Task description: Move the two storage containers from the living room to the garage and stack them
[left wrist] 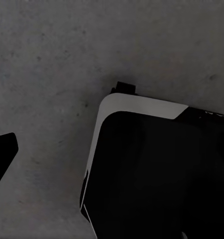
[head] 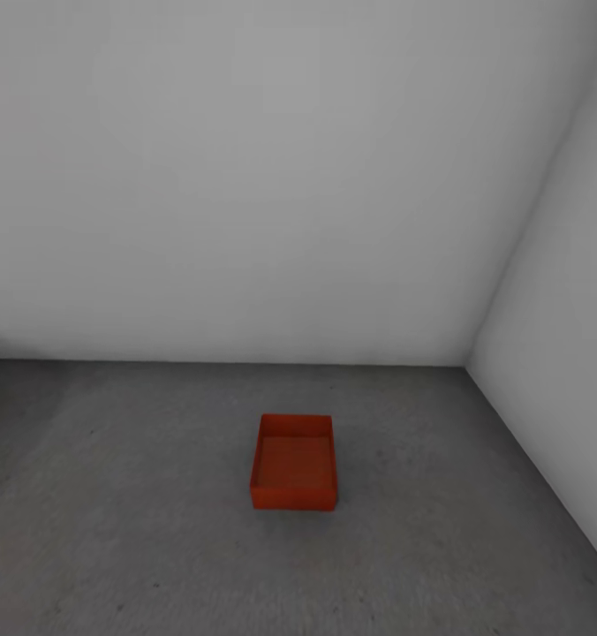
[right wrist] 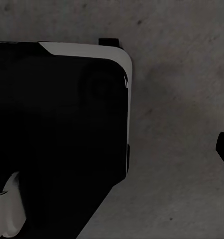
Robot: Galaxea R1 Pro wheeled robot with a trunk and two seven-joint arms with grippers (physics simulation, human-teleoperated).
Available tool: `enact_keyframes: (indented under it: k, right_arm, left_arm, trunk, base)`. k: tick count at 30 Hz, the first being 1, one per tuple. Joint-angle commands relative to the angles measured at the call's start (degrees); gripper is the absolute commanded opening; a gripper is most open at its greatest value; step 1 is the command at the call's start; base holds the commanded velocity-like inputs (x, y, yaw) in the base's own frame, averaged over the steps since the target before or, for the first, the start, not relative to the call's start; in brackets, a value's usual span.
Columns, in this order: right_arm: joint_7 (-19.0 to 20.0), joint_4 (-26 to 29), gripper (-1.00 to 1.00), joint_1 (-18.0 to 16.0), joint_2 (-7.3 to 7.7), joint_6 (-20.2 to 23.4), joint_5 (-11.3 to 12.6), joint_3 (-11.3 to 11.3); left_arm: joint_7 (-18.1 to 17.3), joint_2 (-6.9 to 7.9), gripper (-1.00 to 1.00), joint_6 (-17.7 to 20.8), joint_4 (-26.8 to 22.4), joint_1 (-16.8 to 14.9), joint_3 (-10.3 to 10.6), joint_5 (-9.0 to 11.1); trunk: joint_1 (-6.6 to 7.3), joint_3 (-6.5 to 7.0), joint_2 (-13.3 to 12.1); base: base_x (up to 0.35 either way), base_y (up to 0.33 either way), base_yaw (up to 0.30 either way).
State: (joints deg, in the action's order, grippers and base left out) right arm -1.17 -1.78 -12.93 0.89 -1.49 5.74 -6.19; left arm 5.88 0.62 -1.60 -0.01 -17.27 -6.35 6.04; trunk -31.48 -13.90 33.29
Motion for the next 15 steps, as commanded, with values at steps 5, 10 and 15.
enact_keyframes:
  k: [5,10,15]
  right_arm:
    - [-0.1,-0.2,1.0,1.8,-0.18,-0.4,0.4,-0.6]
    - [-0.1,-0.2,1.0,2.9,-0.23,-0.6,0.4,-0.6]
    - [-0.1,-0.2,1.0,3.0,-0.2,-0.5,0.4,-0.6]
  left_arm:
    - [0.0,0.0,1.0,-0.2,0.0,0.0,-0.3,0.5]
    - [0.0,0.0,1.0,-0.2,0.0,0.0,-0.3,0.4]
    - [0.0,0.02,1.0,-0.2,0.0,0.0,-0.3,0.4]
  trunk:
    - [-0.02,0.38,0.1]
    - [-0.02,0.85,0.1]
    - [-0.02,1.31,0.1]
  base:
    - [0.0,0.0,0.0]
    - [0.0,0.0,0.0]
    - [0.0,0.0,0.0]
